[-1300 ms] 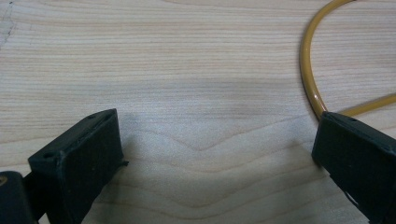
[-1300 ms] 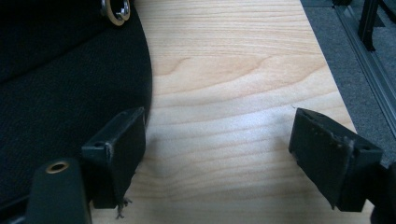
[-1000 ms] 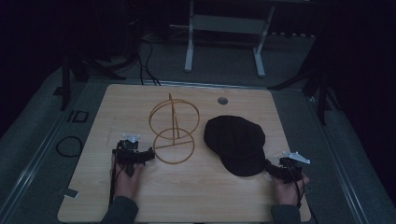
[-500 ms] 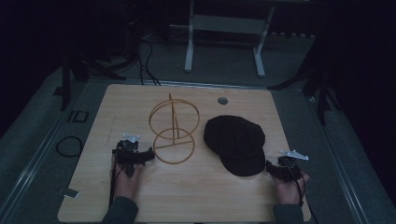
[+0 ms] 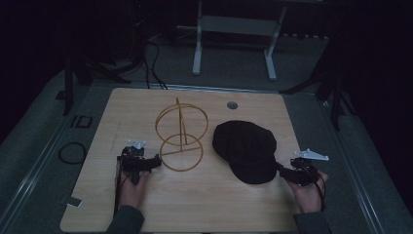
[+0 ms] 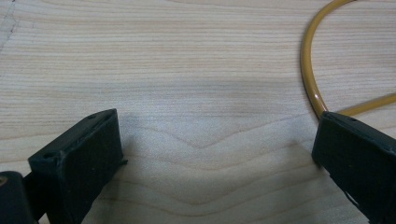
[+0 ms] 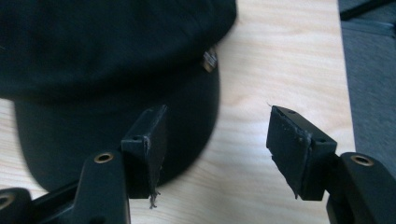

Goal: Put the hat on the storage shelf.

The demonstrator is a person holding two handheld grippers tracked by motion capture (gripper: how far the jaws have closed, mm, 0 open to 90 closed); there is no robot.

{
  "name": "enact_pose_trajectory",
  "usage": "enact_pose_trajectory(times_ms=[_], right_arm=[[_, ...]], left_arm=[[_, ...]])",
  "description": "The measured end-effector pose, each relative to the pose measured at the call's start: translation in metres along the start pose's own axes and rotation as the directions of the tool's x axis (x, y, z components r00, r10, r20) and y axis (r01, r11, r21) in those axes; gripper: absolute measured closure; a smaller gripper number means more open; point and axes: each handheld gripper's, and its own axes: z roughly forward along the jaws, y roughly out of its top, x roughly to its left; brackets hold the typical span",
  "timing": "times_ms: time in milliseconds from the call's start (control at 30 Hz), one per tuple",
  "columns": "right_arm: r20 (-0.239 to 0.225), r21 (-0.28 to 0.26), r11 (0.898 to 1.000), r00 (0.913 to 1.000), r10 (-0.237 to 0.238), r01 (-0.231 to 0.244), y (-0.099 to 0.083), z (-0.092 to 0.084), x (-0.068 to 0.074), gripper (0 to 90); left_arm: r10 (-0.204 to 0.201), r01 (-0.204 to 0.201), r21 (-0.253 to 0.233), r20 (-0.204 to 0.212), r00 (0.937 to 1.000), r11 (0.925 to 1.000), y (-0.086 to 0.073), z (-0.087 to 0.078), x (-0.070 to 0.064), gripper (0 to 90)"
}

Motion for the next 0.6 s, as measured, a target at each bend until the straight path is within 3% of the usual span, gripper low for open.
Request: enact_pose_trajectory(times_ms=[200, 300, 433, 467, 533, 600], right_arm=[[-0.043, -0.001, 0.999, 0.998, -0.047, 0.047, 0.017, -0.001, 0.008, 35.7], [-0.082, 0.02, 0.996, 0.993, -0.085, 0.087, 0.03, 0.004, 0.018, 32.5], [-0.106, 0.063, 0.99, 0.9872, -0.119, 0.126, 0.038, 0.013, 0.026, 22.2], [-0.106, 0.063, 0.99, 0.9872, -0.119, 0.126, 0.038, 0.013, 0.026, 22.2], [-0.085, 0.082, 0.989, 0.9893, -0.119, 0.126, 0.044, 0.016, 0.029, 12.9], [-0.094, 0.079, 0.988, 0.9877, -0.124, 0.132, 0.047, 0.016, 0.03, 12.1]], left_arm=[[0.001, -0.001, 0.001, 0.0, 1.0, 1.0, 0.0, 0.0, 0.0, 1.2], [0.0, 0.0, 0.0, 0.0, 1.0, 1.0, 0.0, 0.0, 0.0, 1.2], [0.001, -0.001, 0.0, 0.0, 1.0, 1.0, 0.0, 0.0, 0.0, 1.2], [0.001, -0.001, 0.0, 0.0, 1.0, 1.0, 0.0, 0.0, 0.0, 1.2], [0.001, -0.001, 0.001, -0.001, 1.0, 1.0, 0.0, 0.0, 0.0, 1.2], [0.001, -0.001, 0.001, 0.0, 1.0, 1.0, 0.0, 0.0, 0.0, 1.2]])
